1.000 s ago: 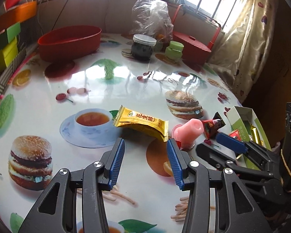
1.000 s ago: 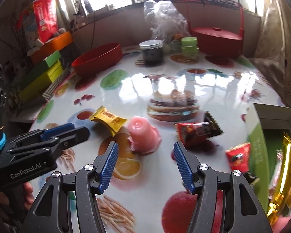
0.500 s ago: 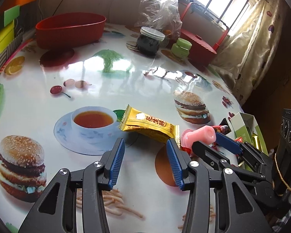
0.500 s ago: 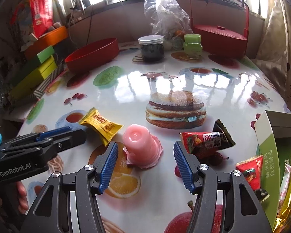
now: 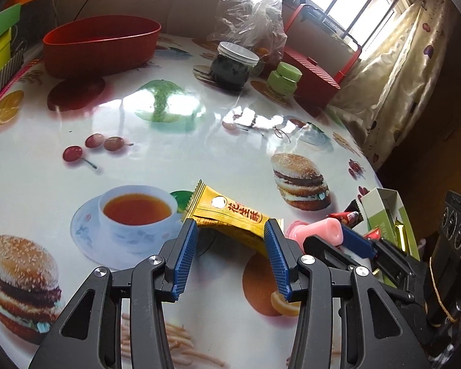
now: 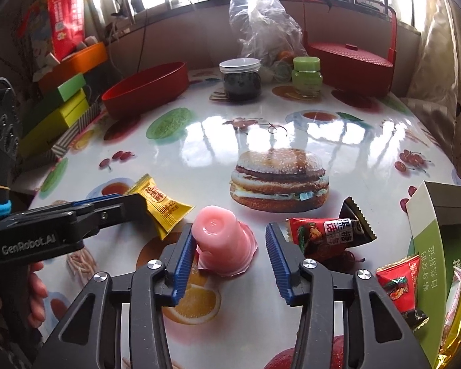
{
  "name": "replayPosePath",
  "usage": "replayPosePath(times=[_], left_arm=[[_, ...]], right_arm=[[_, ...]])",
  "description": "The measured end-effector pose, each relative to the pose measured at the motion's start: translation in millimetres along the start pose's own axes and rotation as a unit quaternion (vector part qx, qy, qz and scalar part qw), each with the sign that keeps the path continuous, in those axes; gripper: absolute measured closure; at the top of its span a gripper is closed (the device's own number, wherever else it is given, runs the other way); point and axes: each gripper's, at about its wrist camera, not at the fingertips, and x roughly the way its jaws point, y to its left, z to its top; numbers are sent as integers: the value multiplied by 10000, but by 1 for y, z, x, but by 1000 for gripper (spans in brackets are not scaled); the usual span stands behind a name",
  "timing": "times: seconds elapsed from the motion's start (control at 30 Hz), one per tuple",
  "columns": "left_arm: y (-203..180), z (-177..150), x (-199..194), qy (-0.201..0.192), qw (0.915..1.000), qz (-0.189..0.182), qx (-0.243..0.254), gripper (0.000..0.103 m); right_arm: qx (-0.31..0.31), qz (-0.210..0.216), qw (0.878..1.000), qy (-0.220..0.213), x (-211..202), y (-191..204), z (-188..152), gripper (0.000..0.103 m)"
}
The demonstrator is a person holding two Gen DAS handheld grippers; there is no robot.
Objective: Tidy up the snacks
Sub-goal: 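Grasp a yellow peanut candy with the left tool while the right grasps a pink jelly cup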
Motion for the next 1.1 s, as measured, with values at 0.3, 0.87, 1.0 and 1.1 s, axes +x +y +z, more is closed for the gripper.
replayPosePath(times=[0.3, 0.87, 1.0, 1.1], left_arm=[[-7, 15, 15, 114, 9997, 72, 205, 57], [-33, 10, 32, 278, 9838, 1217, 1290, 57], [-30, 11, 31, 260, 9828, 1299, 1286, 57], [-29, 12, 31, 228, 9835, 1287, 1249, 57]], right_arm=[[111, 22, 9999, -35, -3, -3, -2, 74], [119, 3, 9999, -11, -3, -4, -3, 73], [129, -10, 9999, -7, -2, -4, -3, 73], [124, -32, 9999, 18, -1, -3, -3, 73]])
